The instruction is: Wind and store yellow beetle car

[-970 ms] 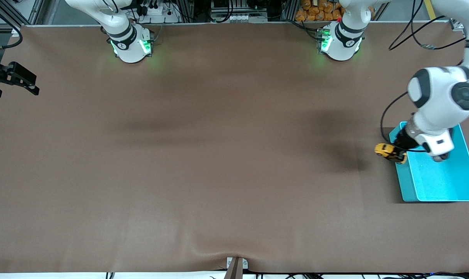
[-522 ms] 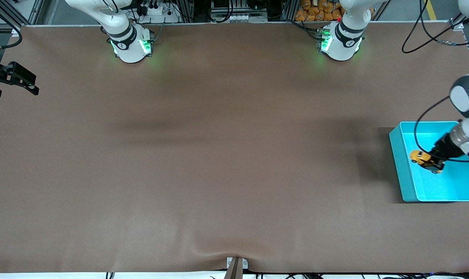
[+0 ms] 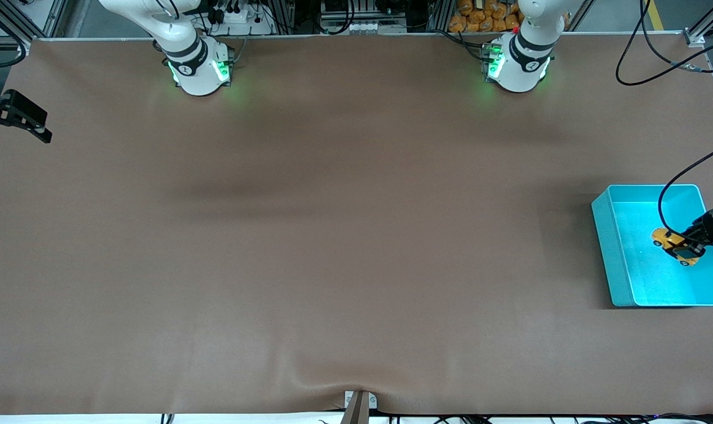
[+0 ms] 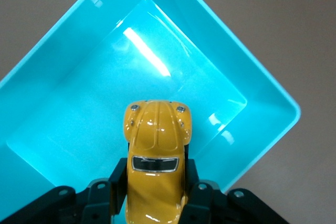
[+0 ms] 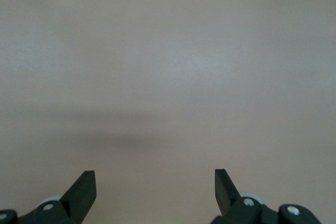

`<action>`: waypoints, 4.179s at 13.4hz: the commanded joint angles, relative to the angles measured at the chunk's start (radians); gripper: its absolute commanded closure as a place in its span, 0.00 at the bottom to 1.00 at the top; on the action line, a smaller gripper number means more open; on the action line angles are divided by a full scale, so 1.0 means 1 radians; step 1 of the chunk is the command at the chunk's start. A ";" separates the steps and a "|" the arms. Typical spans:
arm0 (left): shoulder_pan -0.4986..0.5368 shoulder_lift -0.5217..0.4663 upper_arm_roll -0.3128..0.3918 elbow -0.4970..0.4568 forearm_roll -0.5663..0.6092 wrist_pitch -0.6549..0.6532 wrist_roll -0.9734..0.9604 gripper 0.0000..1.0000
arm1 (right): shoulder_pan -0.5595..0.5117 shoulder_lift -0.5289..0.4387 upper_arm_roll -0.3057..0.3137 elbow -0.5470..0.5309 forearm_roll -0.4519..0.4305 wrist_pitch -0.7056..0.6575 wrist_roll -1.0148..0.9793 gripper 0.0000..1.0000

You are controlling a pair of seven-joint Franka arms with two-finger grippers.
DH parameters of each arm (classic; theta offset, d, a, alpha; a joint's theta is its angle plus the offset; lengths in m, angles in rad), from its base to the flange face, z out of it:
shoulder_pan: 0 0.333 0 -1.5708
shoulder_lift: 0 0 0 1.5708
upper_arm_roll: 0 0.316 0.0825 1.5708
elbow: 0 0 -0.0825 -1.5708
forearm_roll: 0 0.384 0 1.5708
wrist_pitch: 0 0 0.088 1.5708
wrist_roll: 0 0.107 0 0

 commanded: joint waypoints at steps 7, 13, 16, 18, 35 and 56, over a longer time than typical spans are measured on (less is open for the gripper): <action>0.029 0.096 0.000 0.029 0.070 -0.031 0.475 1.00 | 0.004 -0.005 -0.003 0.011 -0.016 -0.013 0.011 0.00; 0.022 0.145 -0.002 0.027 0.226 -0.019 0.496 1.00 | 0.007 -0.003 -0.003 0.011 -0.014 -0.013 0.011 0.00; 0.022 0.159 -0.002 0.020 0.228 -0.002 0.496 1.00 | 0.007 0.000 -0.003 0.011 -0.014 -0.013 0.011 0.00; 0.020 0.174 -0.002 0.020 0.242 0.013 0.496 1.00 | 0.007 0.004 -0.003 0.011 -0.014 -0.013 0.011 0.00; 0.022 0.182 -0.012 -0.022 0.348 0.064 0.505 0.00 | 0.008 0.010 -0.003 0.013 -0.014 -0.013 0.010 0.00; -0.399 -0.497 -0.028 0.006 -0.019 -0.606 0.174 0.00 | 0.005 0.010 -0.003 0.013 -0.013 -0.013 0.010 0.00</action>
